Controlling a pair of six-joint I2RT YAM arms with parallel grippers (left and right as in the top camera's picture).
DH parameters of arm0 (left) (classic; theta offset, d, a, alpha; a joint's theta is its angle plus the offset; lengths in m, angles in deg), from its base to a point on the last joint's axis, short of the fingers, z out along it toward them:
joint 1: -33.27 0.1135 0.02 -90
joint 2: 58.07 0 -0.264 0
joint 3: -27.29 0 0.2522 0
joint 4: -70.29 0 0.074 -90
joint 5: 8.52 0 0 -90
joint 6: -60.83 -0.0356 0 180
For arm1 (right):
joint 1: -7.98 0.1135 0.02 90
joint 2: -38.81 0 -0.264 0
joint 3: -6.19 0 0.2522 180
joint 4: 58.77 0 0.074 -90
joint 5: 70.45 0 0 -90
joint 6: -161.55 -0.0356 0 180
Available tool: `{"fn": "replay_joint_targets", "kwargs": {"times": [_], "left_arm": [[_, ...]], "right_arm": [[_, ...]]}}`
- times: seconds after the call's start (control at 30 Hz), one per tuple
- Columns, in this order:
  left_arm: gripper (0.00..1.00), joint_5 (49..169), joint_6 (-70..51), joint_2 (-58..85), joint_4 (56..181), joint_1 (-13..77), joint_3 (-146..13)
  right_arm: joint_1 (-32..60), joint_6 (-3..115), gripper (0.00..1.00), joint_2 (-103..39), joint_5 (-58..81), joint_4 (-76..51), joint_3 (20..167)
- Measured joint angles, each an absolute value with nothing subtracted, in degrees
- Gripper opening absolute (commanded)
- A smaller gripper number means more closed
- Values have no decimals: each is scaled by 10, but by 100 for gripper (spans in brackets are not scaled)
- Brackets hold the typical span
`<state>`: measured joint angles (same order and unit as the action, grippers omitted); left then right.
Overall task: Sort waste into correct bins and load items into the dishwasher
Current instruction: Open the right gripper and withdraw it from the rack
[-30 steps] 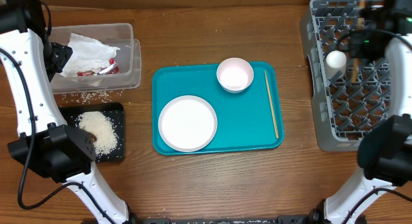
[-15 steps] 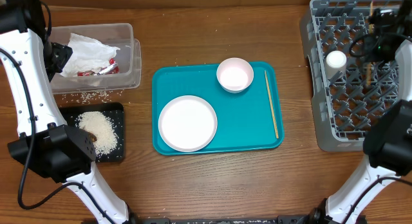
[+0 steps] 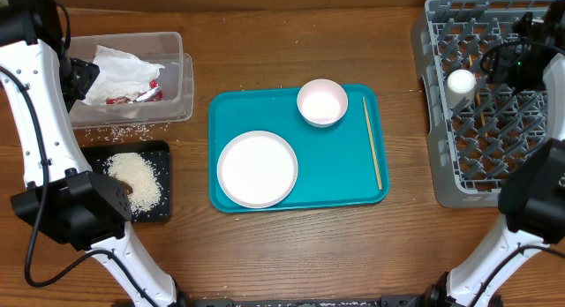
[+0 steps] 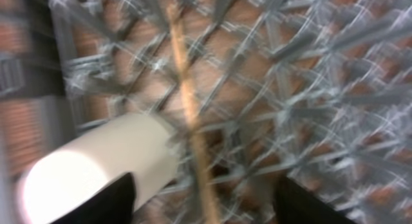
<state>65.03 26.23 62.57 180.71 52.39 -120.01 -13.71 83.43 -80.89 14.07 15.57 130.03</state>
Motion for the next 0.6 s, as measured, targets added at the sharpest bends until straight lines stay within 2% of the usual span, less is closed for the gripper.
{"fn": "replay_joint_targets", "kwargs": {"times": [0.13, 0.27, 0.3, 0.5, 0.6], "left_arm": [[100, 650, 262, 626, 1807, 524, -1200], [100, 650, 262, 626, 1807, 524, -1200], [100, 650, 262, 626, 1807, 524, -1200], [100, 650, 262, 626, 1807, 524, -1200], [100, 650, 262, 626, 1807, 524, -1200]], "right_arm": [[-137, 766, 100, -760, -4, 243, 1300], [-129, 736, 82, -729, -106, 299, 1304], [-121, 732, 80, -727, -118, 323, 1304], [-28, 694, 65, -728, -55, 382, 1297], [49, 649, 66, -728, 23, 355, 1260]]}}
